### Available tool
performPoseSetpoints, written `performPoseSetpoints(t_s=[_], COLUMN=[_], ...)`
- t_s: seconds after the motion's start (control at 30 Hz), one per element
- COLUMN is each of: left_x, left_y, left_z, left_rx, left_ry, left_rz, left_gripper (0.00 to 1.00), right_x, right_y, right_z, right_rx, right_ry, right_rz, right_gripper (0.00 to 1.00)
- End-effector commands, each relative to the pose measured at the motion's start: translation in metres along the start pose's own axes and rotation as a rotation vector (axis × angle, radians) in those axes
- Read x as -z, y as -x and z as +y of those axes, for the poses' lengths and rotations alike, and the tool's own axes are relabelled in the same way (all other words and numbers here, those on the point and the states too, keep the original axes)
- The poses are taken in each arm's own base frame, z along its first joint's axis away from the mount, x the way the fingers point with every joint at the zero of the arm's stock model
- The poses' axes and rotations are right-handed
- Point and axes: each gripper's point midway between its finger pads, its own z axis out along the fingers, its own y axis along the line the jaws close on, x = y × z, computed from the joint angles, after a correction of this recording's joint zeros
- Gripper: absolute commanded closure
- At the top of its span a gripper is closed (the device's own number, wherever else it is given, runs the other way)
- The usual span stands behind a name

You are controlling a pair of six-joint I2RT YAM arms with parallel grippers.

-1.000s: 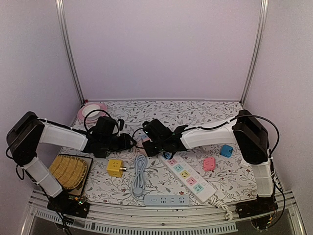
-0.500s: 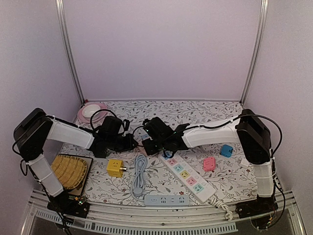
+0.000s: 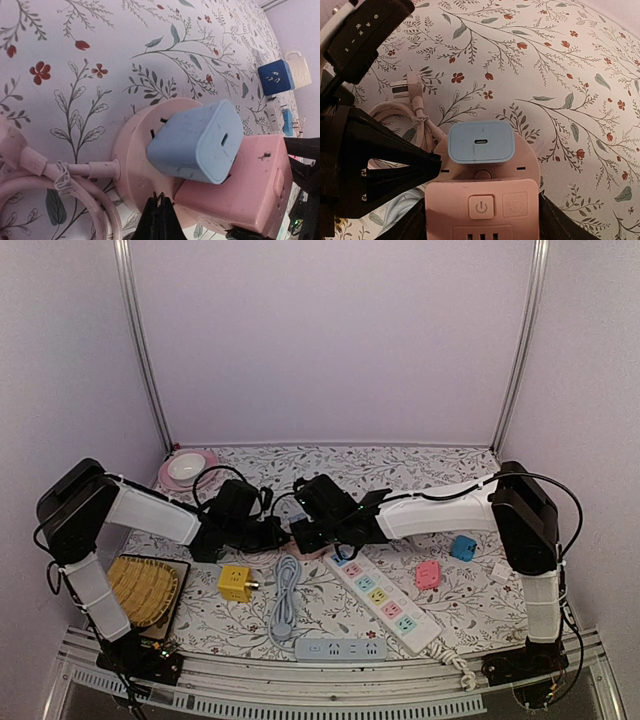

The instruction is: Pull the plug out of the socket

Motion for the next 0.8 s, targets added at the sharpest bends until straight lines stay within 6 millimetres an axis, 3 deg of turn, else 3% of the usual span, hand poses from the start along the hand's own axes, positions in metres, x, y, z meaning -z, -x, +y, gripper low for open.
performPoseSetpoints(t_s=[0.0, 0.33, 0.43, 0.77], left_x=[-0.007, -0.016, -0.019, -0.021], left_y=[-0.001, -0.010, -0.015, -0.035], left_z=[-0.009, -0.002, 0.003, 0.022], left_rx=[0.000, 0.019, 0.031, 0.046], left_ry=[-0.028, -0.015, -0.003, 0.049], left_rz=[0.006, 0.033, 0.048, 0.080], left_gripper=[1.00, 1.00, 1.00, 1.00], right_x=[0.008, 0.005, 0.007, 0.030], right_y=[0.001, -0.004, -0.002, 0.034], right_z=[-0.001, 0.002, 0.003, 0.013], right_rx=[-0.012, 0.000, 0.002, 0.005], right_ry=[-0.002, 0.008, 0.014, 0.067], right_rz=[-0.007, 0.013, 0.013, -0.056], right_gripper=[0.31, 0.35, 0.43, 0.62])
